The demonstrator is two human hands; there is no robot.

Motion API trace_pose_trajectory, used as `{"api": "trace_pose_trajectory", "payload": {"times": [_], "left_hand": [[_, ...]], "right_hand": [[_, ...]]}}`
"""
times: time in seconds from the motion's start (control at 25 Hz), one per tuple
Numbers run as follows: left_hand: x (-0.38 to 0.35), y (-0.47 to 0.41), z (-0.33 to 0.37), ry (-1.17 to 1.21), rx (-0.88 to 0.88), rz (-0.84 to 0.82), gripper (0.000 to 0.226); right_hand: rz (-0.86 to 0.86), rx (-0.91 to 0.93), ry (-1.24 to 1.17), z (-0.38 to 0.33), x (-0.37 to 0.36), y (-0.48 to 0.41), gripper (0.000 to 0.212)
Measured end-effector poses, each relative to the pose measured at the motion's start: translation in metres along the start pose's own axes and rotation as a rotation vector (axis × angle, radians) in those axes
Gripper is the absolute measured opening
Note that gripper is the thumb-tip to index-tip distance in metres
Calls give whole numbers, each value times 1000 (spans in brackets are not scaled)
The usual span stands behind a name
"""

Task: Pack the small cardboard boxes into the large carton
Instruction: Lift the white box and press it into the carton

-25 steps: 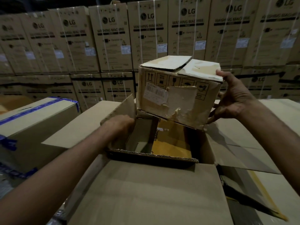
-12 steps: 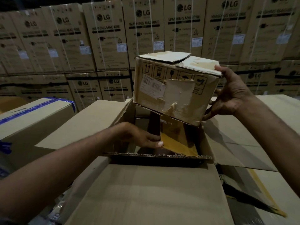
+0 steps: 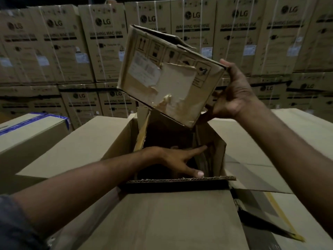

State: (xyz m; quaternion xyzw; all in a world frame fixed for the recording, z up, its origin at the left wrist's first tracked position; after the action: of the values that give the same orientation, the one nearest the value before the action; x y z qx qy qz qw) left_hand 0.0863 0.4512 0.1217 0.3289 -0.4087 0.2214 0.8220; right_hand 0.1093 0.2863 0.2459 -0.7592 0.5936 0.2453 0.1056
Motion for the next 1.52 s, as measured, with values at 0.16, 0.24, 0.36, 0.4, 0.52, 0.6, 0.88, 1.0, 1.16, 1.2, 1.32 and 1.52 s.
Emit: {"api": "trace_pose_trajectory", "payload": {"times": [0.16,0.24,0.36,0.4,0.52,0.6,0.88,1.0,1.16,1.2,1.32,1.52], "left_hand": [[0,1,-16,-46,52,10,96],[4,14,-30,-70,94,14,92],[10,44,-64,-307,289,58,73],[13,55,-77,-388,350,93,66],[21,85,-121,-454,452,236,52],[25,102,-139,-330,478,345,48],[40,120,-116,1041,141,929,51],[39,136,-100,1204,-93,736,72],[24,147,-102,1211,-179,793,71],[20,150,-102,1232,-176,794,83],[11,151,-105,1225,-137,845,67],[8,157,-94,1098,-146,926,43]], "right_hand": [[-50,-22,-57,29,-8,-15,85],[10,-9,-45,36,3,-16,83],[24,33,47,37,29,-14,76],[21,35,87,38,37,-14,77],[33,43,184,42,55,-15,80],[-15,39,210,44,55,-15,79],[-42,55,309,48,47,-16,84],[-65,56,411,59,46,-8,74],[-69,40,444,69,46,9,66],[-76,28,434,73,48,14,68],[-128,-58,443,90,50,26,73],[-101,-25,467,84,38,40,72]]}}
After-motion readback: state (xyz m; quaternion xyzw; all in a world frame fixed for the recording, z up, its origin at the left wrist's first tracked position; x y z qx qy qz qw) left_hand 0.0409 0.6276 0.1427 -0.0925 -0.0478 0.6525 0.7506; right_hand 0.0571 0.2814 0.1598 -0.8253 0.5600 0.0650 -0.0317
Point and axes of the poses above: each hand's wrist, its own y-axis away from the middle knuckle, its own x-axis out of the back of the hand, z = x × y, the point moved 3 cm from there along -y, towards the middle knuckle, and after that the axes turned 6 degrees about y, right-handed, at the moved point
